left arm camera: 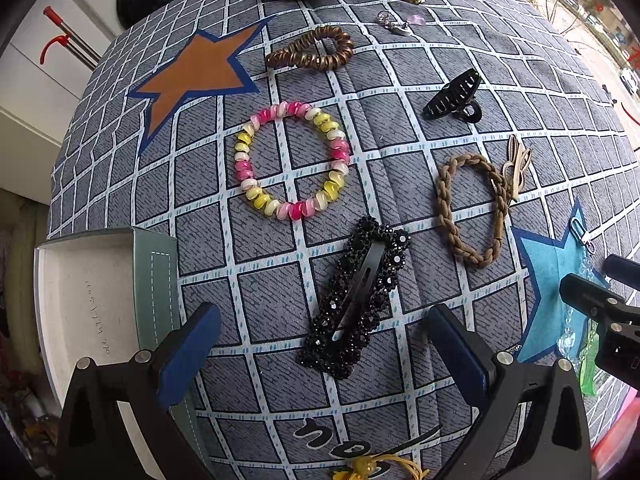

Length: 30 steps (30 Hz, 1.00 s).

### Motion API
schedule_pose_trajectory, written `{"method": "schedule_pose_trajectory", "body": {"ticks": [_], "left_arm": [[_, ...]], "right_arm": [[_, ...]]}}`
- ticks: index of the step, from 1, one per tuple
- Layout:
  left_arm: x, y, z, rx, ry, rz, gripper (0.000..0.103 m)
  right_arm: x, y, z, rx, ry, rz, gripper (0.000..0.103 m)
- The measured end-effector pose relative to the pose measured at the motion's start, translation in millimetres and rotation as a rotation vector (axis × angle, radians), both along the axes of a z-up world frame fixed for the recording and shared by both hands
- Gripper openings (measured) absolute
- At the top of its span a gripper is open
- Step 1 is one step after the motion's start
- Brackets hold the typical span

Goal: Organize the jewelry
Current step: 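Grasp the clear crystal bead bracelet with the right tool while the left tool grasps the black rhinestone hair clip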

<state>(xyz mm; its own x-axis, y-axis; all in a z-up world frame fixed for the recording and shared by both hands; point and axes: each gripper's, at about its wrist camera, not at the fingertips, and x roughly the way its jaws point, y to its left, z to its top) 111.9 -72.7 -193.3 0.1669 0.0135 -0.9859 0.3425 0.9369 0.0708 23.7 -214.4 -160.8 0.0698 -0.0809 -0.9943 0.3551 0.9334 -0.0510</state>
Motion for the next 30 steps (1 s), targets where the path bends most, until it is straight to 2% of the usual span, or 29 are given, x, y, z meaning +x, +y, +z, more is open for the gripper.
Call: {"method": "schedule_pose_trajectory", "body": {"ticks": [4,7,9,10,12,13,14,16,20,30], "left_arm": [[3.9,2.7,-1.1,-0.044,0.015,0.011,0.102],[2.9,6.8,-0.1,-0.088,0.022,0.004,0.09],[-1.5,4.4,2.1,-0.092,0.013,-0.012,0.078],[-4.1,3.8,4.1,-0.094,0.01,-0.021,0.075],[-9.8,-1.2,9.0,-0.1,0.005,-0.036,0.056],[-11.5,-2.7,10.2,-0.102,0.004,-0.043,0.05],[-14.0,-4.8,12.3,-0.107,0.002,-0.048,0.039],[-11.6,-4.5,14.9,-0.115,0.016,-0.046,0.037],[-17.1,9.1,23.8,-0.16,0.034,-0.009,0.037],[-32.7,34.5,72.8,-0.21,-0.025,0.01,0.037]], "right_arm": [[6.0,12.5,-4.2,-0.049,-0.014,0.038,0.07],[8.0,24.0,-5.3,-0.052,-0.021,0.059,0.057],[10.7,31.9,-5.2,-0.051,-0.026,0.067,0.039],[12.4,34.7,-5.1,-0.049,-0.026,0.067,0.034],[15.1,39.3,-4.6,-0.043,-0.024,0.065,0.017],[20.8,39.8,-3.3,-0.04,-0.023,0.064,0.013],[20.6,40.6,-2.8,-0.034,-0.024,0.063,0.01],[12.6,33.2,8.5,-0.02,-0.031,0.056,0.007],[-0.3,16.2,22.3,0.023,-0.062,0.033,0.006],[-12.3,4.8,68.1,0.136,-0.183,-0.013,0.006]]}}
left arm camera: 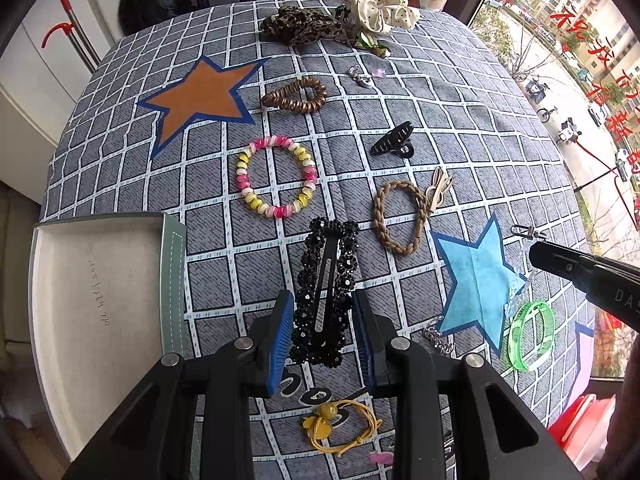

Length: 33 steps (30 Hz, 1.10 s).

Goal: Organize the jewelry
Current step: 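Grasp the clear crystal bead bracelet with the right tool while the left tool grasps the black rhinestone hair clip, then carry both items into the white tray and open both tools to release them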

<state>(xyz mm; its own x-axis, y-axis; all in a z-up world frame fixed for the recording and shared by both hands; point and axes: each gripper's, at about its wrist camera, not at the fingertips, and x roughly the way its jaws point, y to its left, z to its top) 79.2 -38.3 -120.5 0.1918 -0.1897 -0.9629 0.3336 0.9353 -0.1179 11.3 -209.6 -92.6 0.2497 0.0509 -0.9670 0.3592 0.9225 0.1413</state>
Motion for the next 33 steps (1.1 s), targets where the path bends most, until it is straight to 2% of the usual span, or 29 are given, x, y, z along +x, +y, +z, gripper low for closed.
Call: {"method": "schedule_pose_trajectory", "body": {"ticks": [8,15,24,28,33], "left_arm": [[-19.4,22.8,31.0,-0.033,-0.061,0.047,0.037],[-32.7,71.0,50.7,-0.033,-0.093,0.14,0.037],[-40.1,160.5,54.4,0.016,-0.111,0.332,0.037],[-35.9,198.4,45.2,0.041,-0.108,0.419,0.037],[-25.0,228.8,26.8,0.06,-0.106,0.481,0.037]], "right_arm": [[-6.3,12.9,37.7,0.019,-0.063,0.018,0.006],[1.4,45.2,64.6,0.042,-0.093,0.079,0.006],[39.3,141.1,71.7,0.088,-0.113,0.293,0.006],[62.0,192.9,63.5,0.123,-0.115,0.4,0.006],[92.0,249.9,43.7,0.165,-0.104,0.503,0.006]]}}
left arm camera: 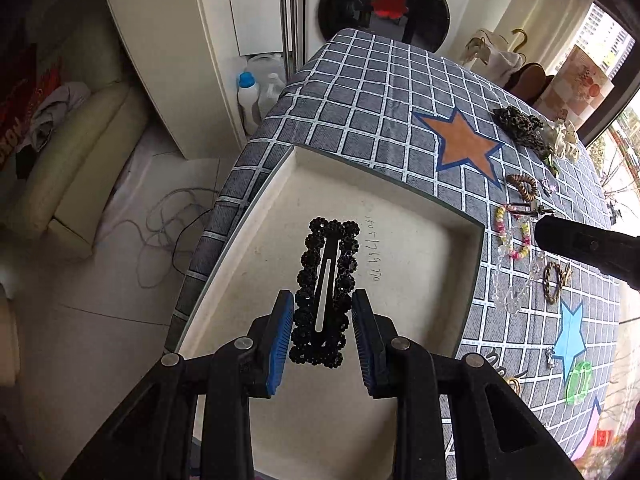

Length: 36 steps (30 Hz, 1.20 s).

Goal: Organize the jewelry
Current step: 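Carry both items into the white tray and open both tools to release them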

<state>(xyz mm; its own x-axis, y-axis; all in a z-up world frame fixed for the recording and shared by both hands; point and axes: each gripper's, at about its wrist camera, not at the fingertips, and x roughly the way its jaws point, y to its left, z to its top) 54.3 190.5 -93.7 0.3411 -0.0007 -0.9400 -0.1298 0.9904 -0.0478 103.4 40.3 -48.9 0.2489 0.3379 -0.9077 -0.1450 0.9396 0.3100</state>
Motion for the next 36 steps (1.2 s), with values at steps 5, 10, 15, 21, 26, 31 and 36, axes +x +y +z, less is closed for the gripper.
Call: {"method": "schedule_pose_trajectory", "body": {"ticks": [5,10,15,21,26,31,36], "left_arm": [[12.8,16.4,-23.7,0.006,0.012,0.043,0.037],[23.1,22.1,-46.9,0.029,0.02,0.058,0.037],[29.3,22.7,-65.1,0.048,0.031,0.055,0.037],[30.2,18.9,-75.3,0.082,0.039,0.046,0.037],[30.0,14.7,-77.1,0.124,0.034,0.032,0.046],[29.5,11.0,-72.6,0.142,0.023,0.032,0.068],[25.0,6.0,-68.7,0.161,0.036,0.013,0.068]], "right_arm": [[28.1,42.6,-31.6,0.011,0.024,0.065,0.006],[51.1,68.1,-67.3,0.025,0.056,0.1,0.006],[67.4,75.8,-102.8,0.051,0.106,0.089,0.006],[76.6,76.0,-125.0,0.062,0.131,0.07,0.006],[76.6,75.1,-134.9,0.063,0.148,0.063,0.006],[77.8,73.2,-135.9,0.057,0.146,0.073,0.007],[77.9,63.5,-131.1,0.12,0.15,0.051,0.047]]}}
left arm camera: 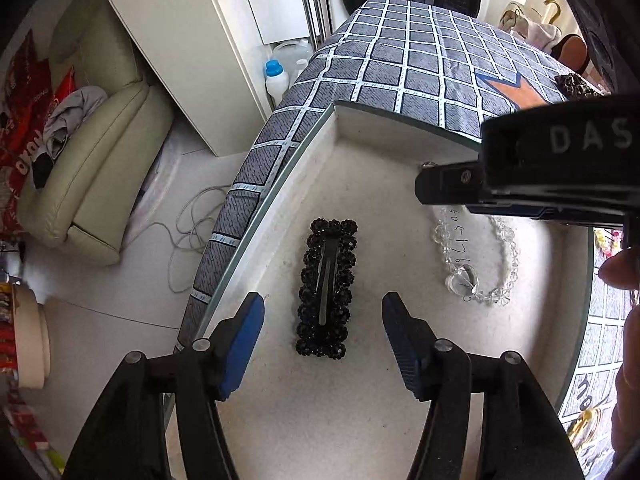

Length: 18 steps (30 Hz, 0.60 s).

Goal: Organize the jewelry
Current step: 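Carry both items into the white tray and open both tools to release them, then withdraw both open tools from the tray back over the table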

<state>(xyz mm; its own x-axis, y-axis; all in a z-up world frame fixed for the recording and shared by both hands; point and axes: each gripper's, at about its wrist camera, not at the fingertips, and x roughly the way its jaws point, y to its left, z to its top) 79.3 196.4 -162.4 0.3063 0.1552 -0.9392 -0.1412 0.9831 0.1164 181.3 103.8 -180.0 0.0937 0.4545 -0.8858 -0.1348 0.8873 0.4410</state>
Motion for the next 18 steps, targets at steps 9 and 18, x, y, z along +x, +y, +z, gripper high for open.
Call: {"method": "schedule_pose_trajectory", "body": {"ticks": [9,18], "left_arm": [[-7.2,-0.7,10.0,-0.026,0.014,0.014,0.068],[-17.9,-9.4,24.8,-0.009,-0.019,0.003,0.103]], "right_arm": [[-10.7,-39.1,34.1,0.088,-0.025,-0.079,0.056],[-36.6,-93.7,52.5,0.074,-0.026,-0.157,0.061]]}}
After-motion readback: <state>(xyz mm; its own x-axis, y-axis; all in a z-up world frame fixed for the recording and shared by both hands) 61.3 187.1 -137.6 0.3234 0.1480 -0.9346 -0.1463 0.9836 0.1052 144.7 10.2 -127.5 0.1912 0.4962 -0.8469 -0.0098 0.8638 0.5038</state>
